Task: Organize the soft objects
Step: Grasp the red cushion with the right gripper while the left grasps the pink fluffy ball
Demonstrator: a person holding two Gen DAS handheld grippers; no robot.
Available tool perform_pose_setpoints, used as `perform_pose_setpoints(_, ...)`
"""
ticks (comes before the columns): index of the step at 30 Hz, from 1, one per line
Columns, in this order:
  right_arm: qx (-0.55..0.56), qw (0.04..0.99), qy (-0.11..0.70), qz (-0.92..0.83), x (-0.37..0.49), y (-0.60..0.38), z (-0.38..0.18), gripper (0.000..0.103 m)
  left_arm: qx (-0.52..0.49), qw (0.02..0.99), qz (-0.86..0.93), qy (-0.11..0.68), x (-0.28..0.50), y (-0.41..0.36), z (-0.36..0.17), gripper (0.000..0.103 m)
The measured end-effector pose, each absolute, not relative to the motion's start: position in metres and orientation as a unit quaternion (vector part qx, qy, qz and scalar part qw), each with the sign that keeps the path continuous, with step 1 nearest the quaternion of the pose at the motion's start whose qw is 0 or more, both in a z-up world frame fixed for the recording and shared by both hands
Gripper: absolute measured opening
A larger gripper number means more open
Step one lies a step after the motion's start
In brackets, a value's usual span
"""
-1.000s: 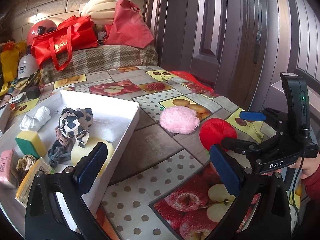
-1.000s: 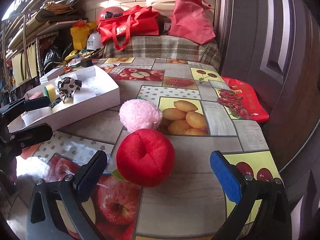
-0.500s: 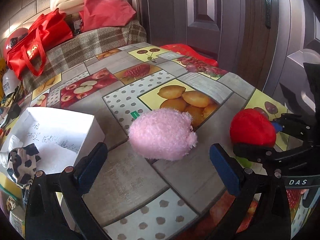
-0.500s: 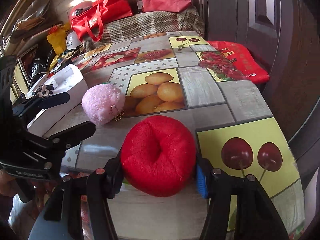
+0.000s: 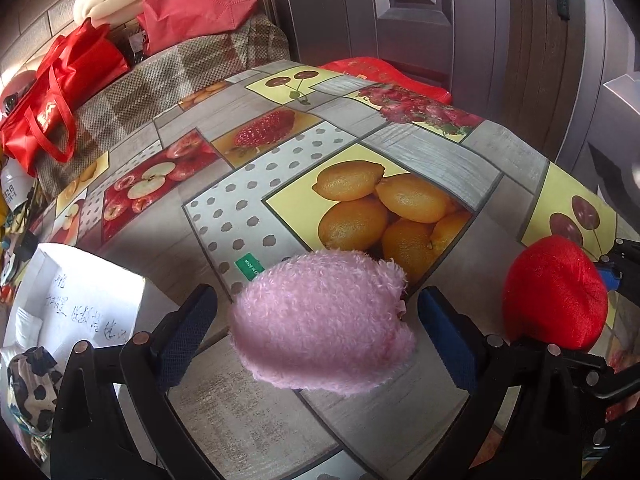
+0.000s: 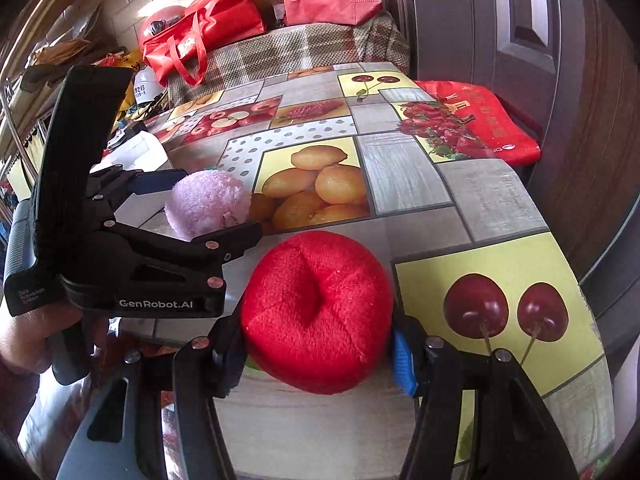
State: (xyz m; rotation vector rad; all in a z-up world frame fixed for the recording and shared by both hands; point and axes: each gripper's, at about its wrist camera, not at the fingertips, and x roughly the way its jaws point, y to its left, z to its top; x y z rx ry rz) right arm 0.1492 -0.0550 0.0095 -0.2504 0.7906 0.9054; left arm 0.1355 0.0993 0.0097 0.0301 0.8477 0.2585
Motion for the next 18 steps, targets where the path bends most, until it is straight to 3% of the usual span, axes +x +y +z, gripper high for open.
perform_pose_setpoints(1,-0.117,0.817,0.371,0.425,0.15,-0.055,0.009,0.059,0.013,0.903,0.119,0.413,0.136,0.099,0.009,0.082)
perform_pose_setpoints(3,-0.117,0.817,0.371,0.425,0.15,-0.055,0.009,0.059,0.011,0.904,0.114,0.412,0.136,0.098,0.009,0.071)
perform_pose_setpoints(10,-0.118,0.819,0.37,0.422,0.151,-0.055,0.01,0.059,-0.003,0.913,0.104,0.394,0.13,0.1,0.014,0.067)
perform_pose_setpoints(18,-0.089,0.835,0.355,0.41,0.152,-0.067,0.016,0.059,-0.016,0.942,0.129,0.31,0.097,0.102,0.035,0.067)
